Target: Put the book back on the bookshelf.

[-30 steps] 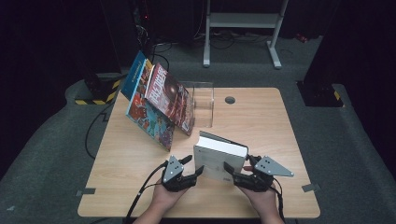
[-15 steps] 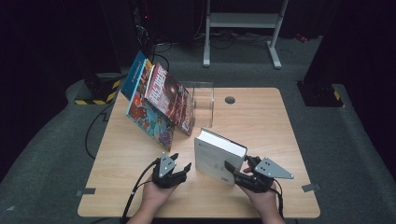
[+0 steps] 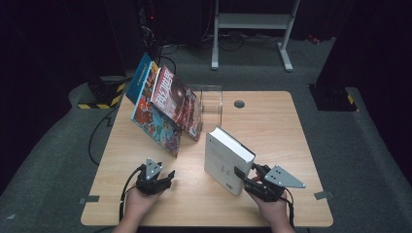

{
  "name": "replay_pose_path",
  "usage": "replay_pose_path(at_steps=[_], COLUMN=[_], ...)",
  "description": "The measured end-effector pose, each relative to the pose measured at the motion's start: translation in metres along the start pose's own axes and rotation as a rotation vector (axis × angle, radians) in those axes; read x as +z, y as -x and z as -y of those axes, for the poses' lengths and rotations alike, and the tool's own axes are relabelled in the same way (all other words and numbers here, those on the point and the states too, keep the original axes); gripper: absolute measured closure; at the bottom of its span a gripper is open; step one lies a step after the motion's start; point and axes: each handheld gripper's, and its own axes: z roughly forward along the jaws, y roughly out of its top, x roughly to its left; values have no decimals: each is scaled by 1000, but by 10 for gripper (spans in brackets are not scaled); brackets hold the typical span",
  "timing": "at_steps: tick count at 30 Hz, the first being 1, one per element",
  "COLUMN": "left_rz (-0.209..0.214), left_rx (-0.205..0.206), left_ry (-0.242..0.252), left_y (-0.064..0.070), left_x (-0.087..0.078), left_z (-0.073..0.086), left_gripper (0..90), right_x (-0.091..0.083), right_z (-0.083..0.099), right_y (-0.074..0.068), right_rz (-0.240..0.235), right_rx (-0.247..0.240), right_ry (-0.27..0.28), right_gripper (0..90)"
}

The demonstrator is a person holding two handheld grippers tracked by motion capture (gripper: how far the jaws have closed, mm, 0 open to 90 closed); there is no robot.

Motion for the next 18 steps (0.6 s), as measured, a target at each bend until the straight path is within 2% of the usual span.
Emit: replay_pose_path(at_steps=[2,3,6,7,11,14,16,18], left_rz=[-31,-28,-61,-60,-95,-86,-42,-33], left_rx=[-5,-14,-31,-51,-64,-75,-98,-87], left_ry=[-14,-19,-57,-62,-82,-102,-108,-113], left_y=[-5,-8,-13,-16,-25,-32,-35,-35], left_x=[1,2,5,5,3,1,1,1], left_z=[3,5,7,8,10,13,14,14], left_gripper=[389,389,381,377,362,350,339,324], right_x=[0,0,0,0,2,2,2,2], right_z=[0,0,1,1,0,-1,-1,-2], right_y=[-1,-1,-1,-1,1,2,1,-1], right_rz=[22,34,80,90,141,149,147,150], right_rx=[-4,-2,0,3,13,22,20,20], right_ry=[3,3,15,15,9,7,5,-6], right_gripper=[529,529,529,528,524,520,516,512])
